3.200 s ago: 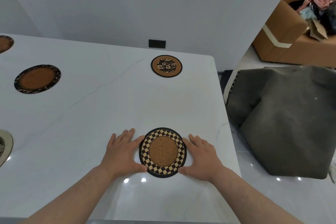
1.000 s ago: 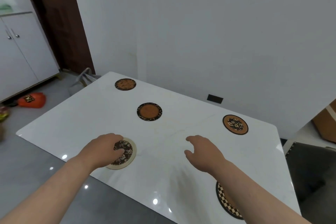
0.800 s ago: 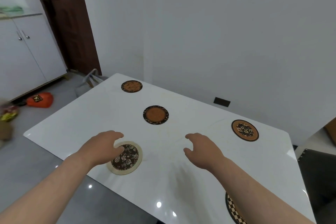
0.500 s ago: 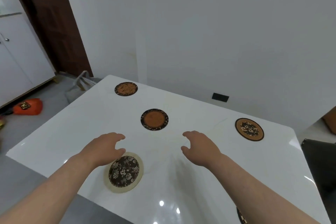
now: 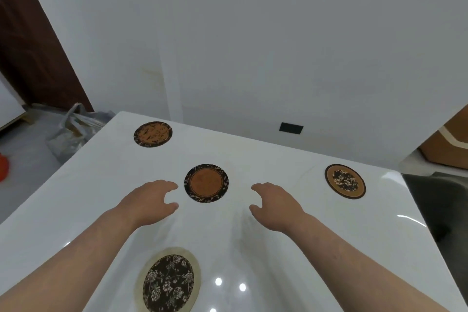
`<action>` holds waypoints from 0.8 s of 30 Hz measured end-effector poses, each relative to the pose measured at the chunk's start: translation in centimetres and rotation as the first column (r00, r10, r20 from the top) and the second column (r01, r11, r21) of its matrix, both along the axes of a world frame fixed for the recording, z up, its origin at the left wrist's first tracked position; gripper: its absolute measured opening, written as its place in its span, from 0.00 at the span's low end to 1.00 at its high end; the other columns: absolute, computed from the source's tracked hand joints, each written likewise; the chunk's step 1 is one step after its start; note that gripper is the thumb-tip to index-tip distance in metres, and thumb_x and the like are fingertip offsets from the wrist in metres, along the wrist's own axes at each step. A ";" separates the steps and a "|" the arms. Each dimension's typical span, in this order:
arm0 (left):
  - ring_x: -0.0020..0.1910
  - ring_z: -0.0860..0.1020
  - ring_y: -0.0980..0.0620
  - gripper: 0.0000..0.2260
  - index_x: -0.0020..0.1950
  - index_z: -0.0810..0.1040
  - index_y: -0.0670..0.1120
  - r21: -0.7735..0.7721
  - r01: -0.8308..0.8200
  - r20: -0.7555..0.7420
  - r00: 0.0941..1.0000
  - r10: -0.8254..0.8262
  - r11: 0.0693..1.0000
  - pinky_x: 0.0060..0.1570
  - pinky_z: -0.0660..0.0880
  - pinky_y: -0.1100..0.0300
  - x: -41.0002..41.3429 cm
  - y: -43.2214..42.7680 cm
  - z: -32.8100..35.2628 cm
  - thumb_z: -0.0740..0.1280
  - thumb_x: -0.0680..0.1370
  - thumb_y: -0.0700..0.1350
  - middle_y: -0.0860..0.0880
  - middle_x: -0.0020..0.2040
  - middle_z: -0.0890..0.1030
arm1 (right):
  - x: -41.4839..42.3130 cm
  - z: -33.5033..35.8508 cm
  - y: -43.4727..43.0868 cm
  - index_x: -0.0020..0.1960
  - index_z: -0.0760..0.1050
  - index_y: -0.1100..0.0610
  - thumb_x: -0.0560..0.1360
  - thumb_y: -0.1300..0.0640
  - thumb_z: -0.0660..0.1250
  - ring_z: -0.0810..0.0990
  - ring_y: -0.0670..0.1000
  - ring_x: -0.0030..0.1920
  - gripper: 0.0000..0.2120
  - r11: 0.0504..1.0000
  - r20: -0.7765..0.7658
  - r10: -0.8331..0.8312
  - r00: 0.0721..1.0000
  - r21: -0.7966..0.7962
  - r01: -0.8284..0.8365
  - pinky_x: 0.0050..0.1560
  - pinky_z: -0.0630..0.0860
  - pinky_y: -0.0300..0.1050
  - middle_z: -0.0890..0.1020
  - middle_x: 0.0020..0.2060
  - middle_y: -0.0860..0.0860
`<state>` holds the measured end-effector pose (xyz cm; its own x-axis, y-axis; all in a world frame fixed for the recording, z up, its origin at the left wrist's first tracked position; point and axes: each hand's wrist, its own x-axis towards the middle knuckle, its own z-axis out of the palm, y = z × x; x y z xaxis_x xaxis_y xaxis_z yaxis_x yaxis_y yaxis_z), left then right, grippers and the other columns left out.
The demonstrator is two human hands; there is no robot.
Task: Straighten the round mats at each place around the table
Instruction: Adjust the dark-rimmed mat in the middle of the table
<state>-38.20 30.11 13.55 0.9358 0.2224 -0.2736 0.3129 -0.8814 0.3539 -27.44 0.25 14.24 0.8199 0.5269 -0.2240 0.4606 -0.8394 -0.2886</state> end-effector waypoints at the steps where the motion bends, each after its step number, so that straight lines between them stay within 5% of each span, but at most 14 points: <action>1: 0.71 0.65 0.54 0.26 0.73 0.65 0.54 0.000 0.010 -0.004 1.000 -0.010 1.000 0.67 0.63 0.57 0.5 0.4 -0.1 0.65 0.76 0.57 0.54 0.73 0.67 | 0.3 -0.1 0.3 0.72 0.62 0.50 0.76 0.46 0.60 0.69 0.54 0.67 0.26 1.000 -0.005 -0.009 1.000 -0.002 0.009 0.61 0.69 0.49 0.72 0.67 0.49; 24: 0.73 0.61 0.52 0.37 0.76 0.57 0.54 0.004 0.367 -0.169 0.917 -0.361 0.930 0.68 0.63 0.56 10.2 9.9 -6.4 0.67 0.71 0.60 0.54 0.77 0.60 | 1.5 -5.7 8.3 0.69 0.64 0.53 0.73 0.46 0.63 0.71 0.56 0.63 0.27 0.968 -0.017 -0.237 0.971 -0.091 0.235 0.59 0.71 0.50 0.73 0.64 0.51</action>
